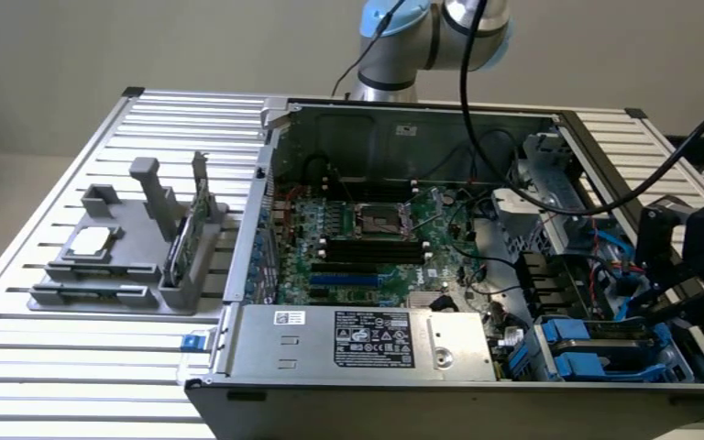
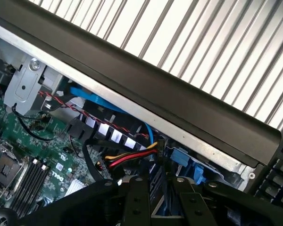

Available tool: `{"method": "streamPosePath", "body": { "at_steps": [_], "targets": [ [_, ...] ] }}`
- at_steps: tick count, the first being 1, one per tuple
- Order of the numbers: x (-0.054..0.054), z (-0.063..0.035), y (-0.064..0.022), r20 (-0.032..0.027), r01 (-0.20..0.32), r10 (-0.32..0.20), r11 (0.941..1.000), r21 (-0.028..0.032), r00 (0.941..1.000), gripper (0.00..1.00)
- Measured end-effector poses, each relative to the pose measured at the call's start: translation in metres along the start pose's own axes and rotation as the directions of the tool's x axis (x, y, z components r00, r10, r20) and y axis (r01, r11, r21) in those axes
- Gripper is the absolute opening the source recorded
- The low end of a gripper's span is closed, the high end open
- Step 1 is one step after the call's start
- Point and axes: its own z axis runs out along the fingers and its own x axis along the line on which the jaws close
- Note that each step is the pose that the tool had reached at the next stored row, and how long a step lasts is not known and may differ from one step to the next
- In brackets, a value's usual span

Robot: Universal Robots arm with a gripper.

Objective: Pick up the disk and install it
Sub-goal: 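Insert the first disk wire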

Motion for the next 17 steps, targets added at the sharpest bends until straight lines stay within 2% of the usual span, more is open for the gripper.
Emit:
{"method": "streamPosePath", "body": {
  "at_steps": [4, 9, 17],
  "targets": [
    [-0.0018, 0.0001, 0.0016, 0.0003, -0.012, 0.012, 0.9999, -0.0024, 0.9999, 0.25],
    [-0.0034, 0.0024, 0.0012, -0.001, -0.035, 0.035, 0.9994, -0.0082, 0.9994, 0.25],
    [-0.0044, 0.0051, 0.002, -0.0101, -0.069, 0.069, 0.9974, -0.0197, 0.9976, 0.25]
  ]
}}
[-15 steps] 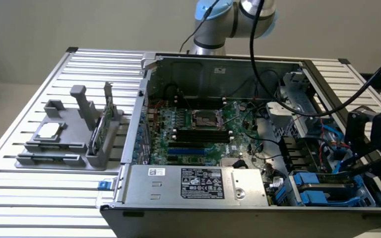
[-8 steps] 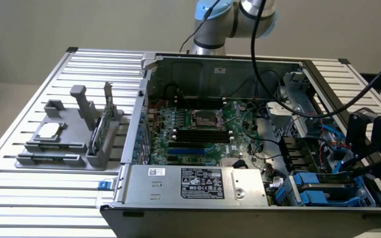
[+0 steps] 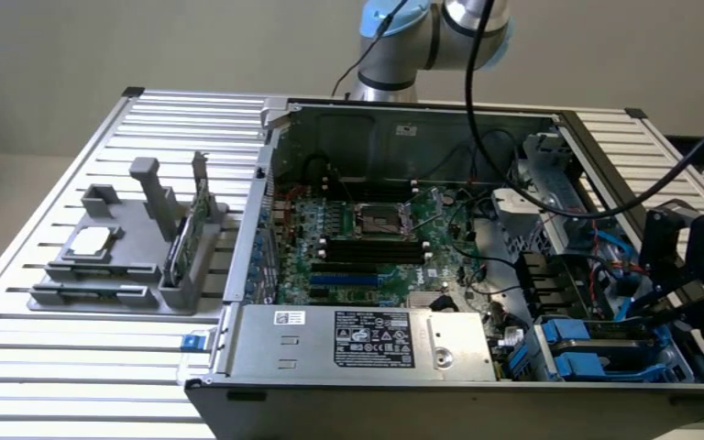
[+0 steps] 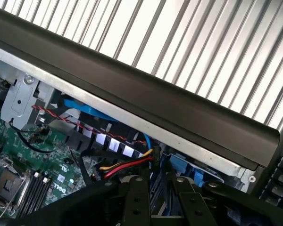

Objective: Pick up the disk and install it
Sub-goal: 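Insert the first disk wire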

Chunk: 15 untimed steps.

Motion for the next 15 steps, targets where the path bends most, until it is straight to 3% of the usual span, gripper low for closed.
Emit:
{"method": "streamPosePath", "body": {
  "at_steps": [4, 15],
  "targets": [
    [-0.0003, 0.0006, 0.0002, -0.0009, -0.01, 0.01, 1.0, -0.0026, 1.0, 0.25],
    [-0.0005, 0.0012, 0.0001, -0.0054, -0.012, 0.012, 0.9999, -0.0013, 0.9999, 0.25]
  ]
}}
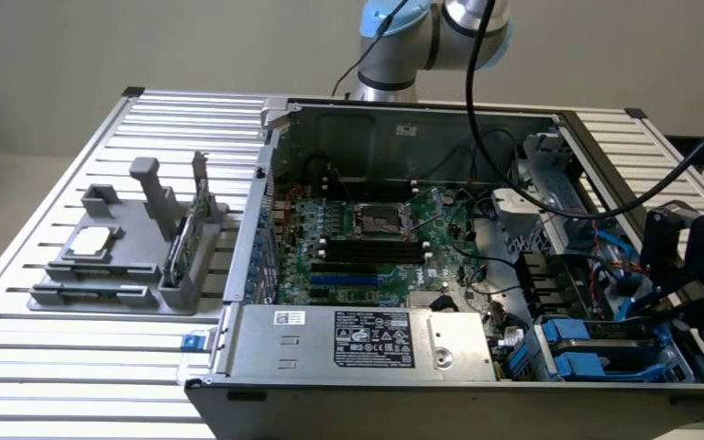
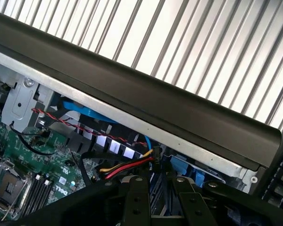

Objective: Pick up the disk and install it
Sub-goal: 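Insert the first disk wire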

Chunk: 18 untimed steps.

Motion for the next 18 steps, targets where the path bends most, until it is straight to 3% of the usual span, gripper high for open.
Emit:
{"method": "streamPosePath", "body": {
  "at_steps": [2, 3, 13, 18],
  "targets": [
    [0.0, 0.0001, 0.0, -0.0007, 0.0, 0.0, 1.0, -0.0003, 1.0, 0.23],
    [-0.0001, 0.0001, 0.0, -0.001, 0.0, 0.0, 1.0, -0.0004, 1.0, 0.17],
    [0.0003, 0.0, -0.0002, -0.0063, -0.002, 0.002, 1.0, -0.0016, 1.0, 0.17],
    [0.0066, -0.0055, -0.0028, -0.0062, -0.003, 0.003, 1.0, -0.0015, 1.0, 0.17]
  ]
}}
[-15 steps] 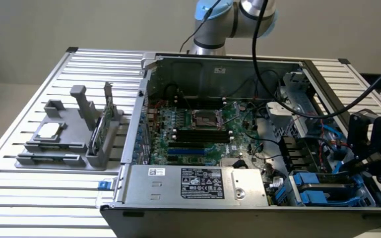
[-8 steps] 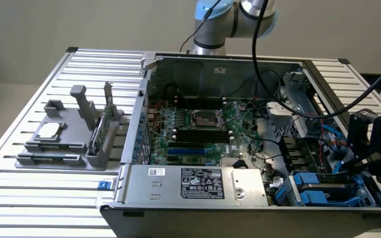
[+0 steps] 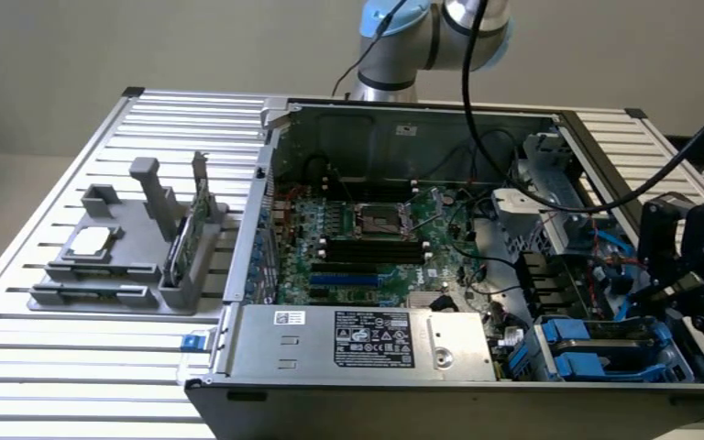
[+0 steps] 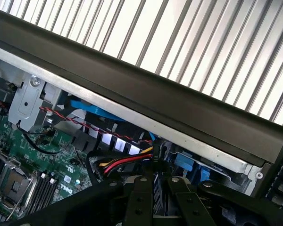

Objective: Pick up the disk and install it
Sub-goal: 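Insert the first disk wire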

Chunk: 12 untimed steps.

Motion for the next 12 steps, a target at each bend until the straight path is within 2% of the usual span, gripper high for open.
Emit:
{"method": "streamPosePath", "body": {
  "at_steps": [7, 12],
  "targets": [
    [0.007, -0.0029, -0.0099, 0.0002, -0.007, 0.007, 1.0, -0.0007, 1.0, 0.17],
    [0.007, -0.0019, -0.011, 0.0007, -0.051, 0.051, 0.9987, 0.0002, 0.9987, 0.17]
  ]
}}
